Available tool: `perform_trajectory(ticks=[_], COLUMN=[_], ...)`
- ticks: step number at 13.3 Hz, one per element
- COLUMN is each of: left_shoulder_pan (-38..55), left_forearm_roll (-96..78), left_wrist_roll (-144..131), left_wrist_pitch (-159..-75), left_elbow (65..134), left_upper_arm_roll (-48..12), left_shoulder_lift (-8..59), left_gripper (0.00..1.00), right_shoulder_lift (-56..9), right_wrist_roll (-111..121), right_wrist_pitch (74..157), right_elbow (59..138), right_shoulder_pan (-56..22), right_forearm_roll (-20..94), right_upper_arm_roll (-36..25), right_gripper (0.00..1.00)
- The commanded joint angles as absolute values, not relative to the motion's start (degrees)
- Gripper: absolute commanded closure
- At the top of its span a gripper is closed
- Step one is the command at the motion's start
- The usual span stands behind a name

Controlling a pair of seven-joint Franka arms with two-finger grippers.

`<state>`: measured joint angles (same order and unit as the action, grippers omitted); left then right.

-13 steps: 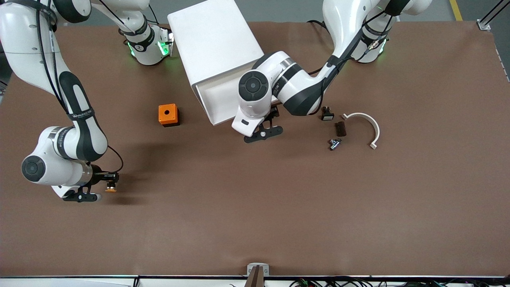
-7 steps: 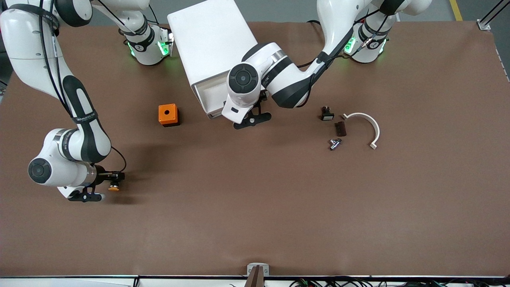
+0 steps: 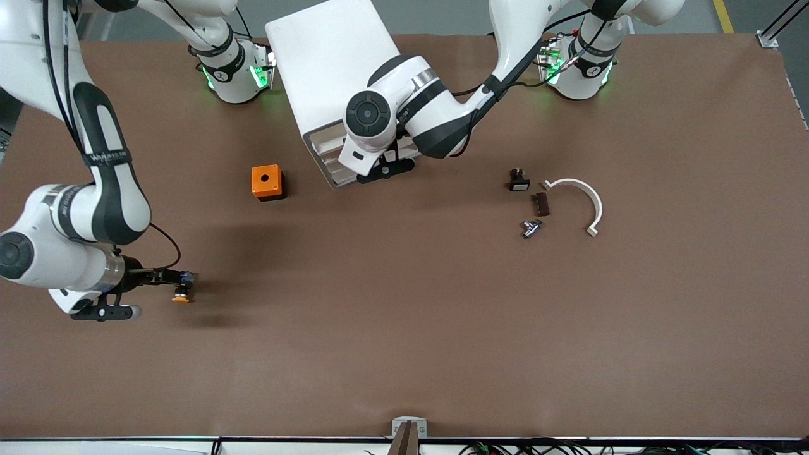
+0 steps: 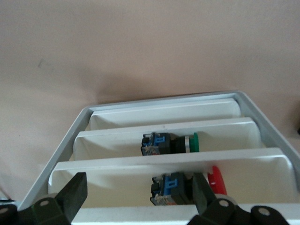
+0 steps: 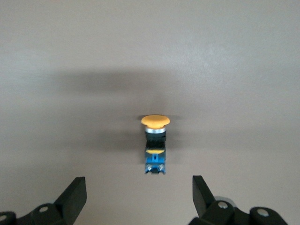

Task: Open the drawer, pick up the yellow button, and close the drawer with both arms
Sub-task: 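Set the button down with the right gripper while the left gripper withdraws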

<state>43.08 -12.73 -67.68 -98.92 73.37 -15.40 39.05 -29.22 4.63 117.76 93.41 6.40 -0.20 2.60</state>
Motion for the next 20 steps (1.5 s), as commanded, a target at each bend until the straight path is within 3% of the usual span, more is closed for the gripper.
perform_trajectory(ticks=[1, 8, 12, 15, 20], left_shoulder_pan=[44.64, 43.95, 33.34, 24.47, 18.12], left_forearm_roll=[-14.68, -16.52, -15.73, -14.6, -2.83], left_wrist_roll=[-68.2, -72.77, -73.21, -72.77, -72.77], left_wrist_pitch=[-98.53, -95.72, -95.71, -95.63, -95.54], left_elbow=[74.97, 74.97, 74.71, 74.71, 74.79], left_upper_arm_roll=[-15.73, -15.3, -15.03, -14.94, -15.03], left_shoulder_lift=[38.32, 37.71, 34.64, 32.18, 27.6], left_gripper=[0.01, 0.0, 0.0, 0.0, 0.0], right_shoulder_lift=[-23.05, -9.86, -2.74, 0.61, 0.7], right_wrist_roll=[4.57, -2.87, -3.78, -3.95, -3.95], right_wrist_pitch=[114.19, 103.29, 98.27, 95.2, 95.01], right_elbow=[94.75, 93.69, 93.6, 93.43, 93.6], right_shoulder_pan=[6.33, 5.89, 4.32, 3.96, 3.08], right_forearm_roll=[-0.88, 1.05, 0.97, 0.97, 0.97], right_upper_arm_roll=[2.81, 2.81, 2.9, 2.99, 3.08], right_gripper=[0.0, 0.0, 0.0, 0.0, 0.0])
